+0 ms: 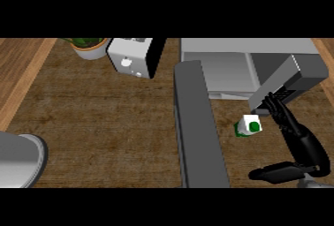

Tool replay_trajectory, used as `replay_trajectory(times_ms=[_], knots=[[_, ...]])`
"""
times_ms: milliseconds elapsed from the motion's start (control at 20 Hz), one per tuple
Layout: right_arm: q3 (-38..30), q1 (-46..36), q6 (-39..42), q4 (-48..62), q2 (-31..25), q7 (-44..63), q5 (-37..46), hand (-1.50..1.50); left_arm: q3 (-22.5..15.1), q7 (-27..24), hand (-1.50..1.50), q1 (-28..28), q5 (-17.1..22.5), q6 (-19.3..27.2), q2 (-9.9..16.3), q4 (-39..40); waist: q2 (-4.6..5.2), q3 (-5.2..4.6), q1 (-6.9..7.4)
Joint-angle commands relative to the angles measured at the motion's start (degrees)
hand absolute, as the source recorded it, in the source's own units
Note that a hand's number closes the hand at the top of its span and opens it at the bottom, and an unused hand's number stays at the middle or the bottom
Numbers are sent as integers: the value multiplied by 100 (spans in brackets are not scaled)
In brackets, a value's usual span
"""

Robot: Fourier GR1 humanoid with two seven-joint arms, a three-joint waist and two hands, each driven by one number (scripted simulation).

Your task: Pick up the milk, place it into the microwave and close the microwave

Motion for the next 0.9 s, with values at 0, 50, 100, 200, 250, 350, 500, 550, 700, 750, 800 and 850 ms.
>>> replay_trajectory(times_ms=[0,50,100,200,250,350,500,550,700,750,800,850], knots=[[-124,-330,-225,1012,-123,-641,390,-150,-33,-178,-150,266,-2,-146,93,-5,6,3,4],[210,-110,-492,548,214,-413,593,-150,107,-397,-150,433,57,-199,126,-76,-7,0,-11],[66,-154,-516,910,138,-686,581,-150,278,-336,-150,395,306,-298,189,-27,-2,0,-14],[-169,-692,-715,1537,70,-734,592,-150,263,-244,-150,287,286,-300,191,-7,10,2,-5],[-226,-893,-798,1910,12,-782,680,-150,102,-369,-150,207,72,-248,89,144,14,3,7],[-310,-905,-743,2441,-207,-1240,765,-150,179,-790,-150,515,112,-405,94,266,8,4,39],[-391,-1077,-714,2390,-343,-1062,697,-150,294,-536,-150,1133,423,-564,337,-474,-4,2,15],[-271,-1144,-996,2782,-55,-1332,840,-150,469,-817,-150,945,462,-606,253,-93,0,2,24],[-320,-1421,-795,3336,-295,-1527,851,-150,408,-940,-150,1238,508,-781,284,-187,0,2,32],[-478,-1868,-628,4054,-510,-1848,790,-150,153,-623,-150,825,256,-584,188,-127,30,8,44],[-444,-1582,-651,4215,-476,-2339,835,-150,232,-623,-150,894,242,-549,204,-293,27,9,31],[-286,-1699,-642,4098,-439,-2079,950,-150,127,-955,-150,1087,273,-696,122,2,9,4,41]])
